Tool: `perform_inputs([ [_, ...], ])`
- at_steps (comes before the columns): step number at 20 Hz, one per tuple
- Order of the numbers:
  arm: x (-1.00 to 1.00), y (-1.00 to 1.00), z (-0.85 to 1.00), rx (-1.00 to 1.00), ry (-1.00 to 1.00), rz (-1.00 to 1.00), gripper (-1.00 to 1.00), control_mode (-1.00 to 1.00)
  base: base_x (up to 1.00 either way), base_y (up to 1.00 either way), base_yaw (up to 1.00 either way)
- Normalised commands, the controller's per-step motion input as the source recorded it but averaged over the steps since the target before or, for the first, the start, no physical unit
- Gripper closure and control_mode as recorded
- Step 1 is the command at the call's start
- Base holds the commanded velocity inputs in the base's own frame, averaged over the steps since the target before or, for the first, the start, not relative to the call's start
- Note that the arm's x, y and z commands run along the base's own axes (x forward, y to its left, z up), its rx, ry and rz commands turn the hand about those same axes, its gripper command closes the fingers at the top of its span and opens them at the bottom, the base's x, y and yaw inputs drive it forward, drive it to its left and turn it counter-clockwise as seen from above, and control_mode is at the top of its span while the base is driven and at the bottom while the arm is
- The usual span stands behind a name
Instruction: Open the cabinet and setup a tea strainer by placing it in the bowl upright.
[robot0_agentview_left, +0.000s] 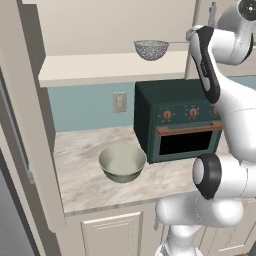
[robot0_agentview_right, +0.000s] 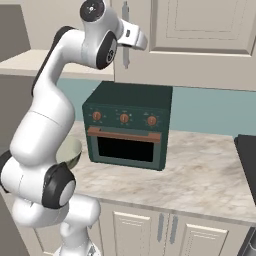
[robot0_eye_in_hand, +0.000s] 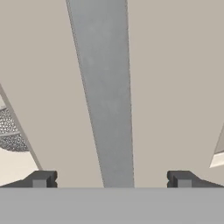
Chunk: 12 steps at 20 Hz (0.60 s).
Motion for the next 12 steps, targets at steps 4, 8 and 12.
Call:
perform_inputs([
  [4, 0.32, -0.01, -0.10, 0.00, 0.00, 0.00, -1.00, -1.00, 0.00, 0.00, 0.00],
  [8, 0.42, -0.03, -0.12, 0.00, -0.03, 0.03, -1.00, -1.00, 0.00, 0.00, 0.00],
  [12, 0.39, -0.02, -0.09, 0.00, -0.10, 0.05, -1.00, -1.00, 0.00, 0.00, 0.00],
])
